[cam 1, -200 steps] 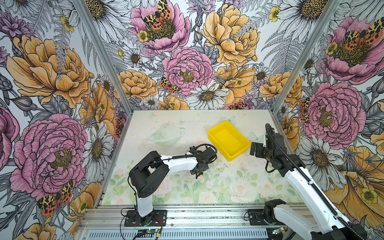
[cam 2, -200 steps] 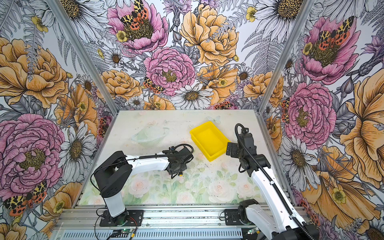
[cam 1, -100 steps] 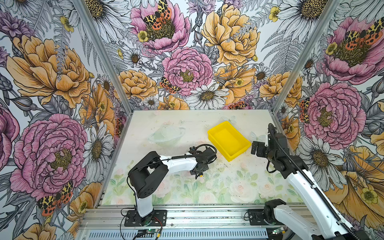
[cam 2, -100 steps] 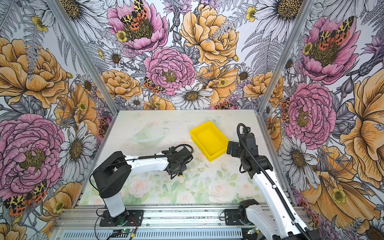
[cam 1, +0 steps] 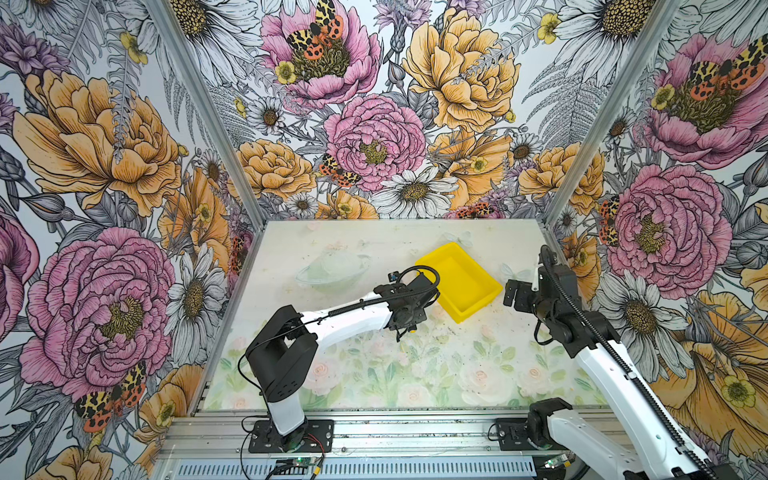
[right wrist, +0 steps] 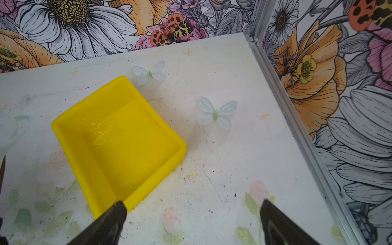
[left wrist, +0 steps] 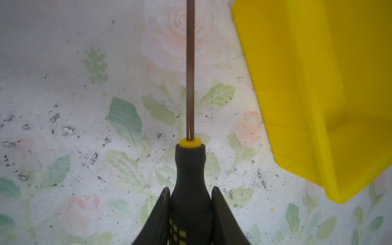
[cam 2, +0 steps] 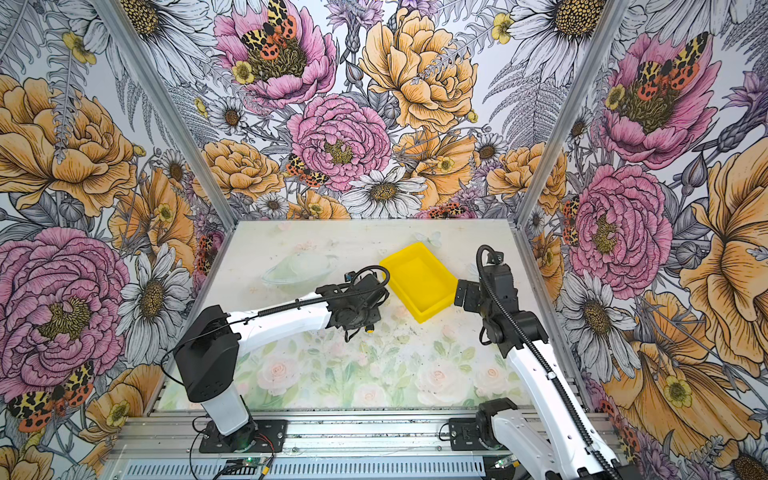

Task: Put the screwdriver in the bin
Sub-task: 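Lift the screwdriver with the left gripper and carry it over the yellow bin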

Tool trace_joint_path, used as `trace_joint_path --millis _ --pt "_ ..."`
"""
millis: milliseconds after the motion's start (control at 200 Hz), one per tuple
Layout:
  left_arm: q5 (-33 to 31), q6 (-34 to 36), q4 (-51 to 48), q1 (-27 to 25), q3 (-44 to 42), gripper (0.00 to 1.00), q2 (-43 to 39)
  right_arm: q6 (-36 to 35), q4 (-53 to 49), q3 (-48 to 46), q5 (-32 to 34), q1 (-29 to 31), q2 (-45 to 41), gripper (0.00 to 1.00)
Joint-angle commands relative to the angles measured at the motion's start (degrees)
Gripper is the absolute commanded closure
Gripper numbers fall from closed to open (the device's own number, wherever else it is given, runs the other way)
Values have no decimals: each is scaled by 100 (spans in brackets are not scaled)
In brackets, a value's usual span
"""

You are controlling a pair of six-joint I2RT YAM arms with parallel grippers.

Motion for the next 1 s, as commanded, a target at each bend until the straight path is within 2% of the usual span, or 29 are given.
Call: trace_joint_path --millis 0,185,245,445,731,996 --pt "-13 407 -33 105 513 100 -27 182 7 140 139 33 -99 1" --pt "257 810 -17 200 1459 100 369 190 6 229 280 24 -68 0" --pt "494 921 -20 217 1789 100 734 192 8 247 283 24 -55 1" --pt "810 926 -20 286 2712 100 1413 207 14 273 332 15 -8 1" --pt "1149 820 -20 412 3631 100 2338 150 8 361 380 7 76 1" --pt "1262 730 -20 457 4021 100 2810 134 41 381 403 -9 104 1"
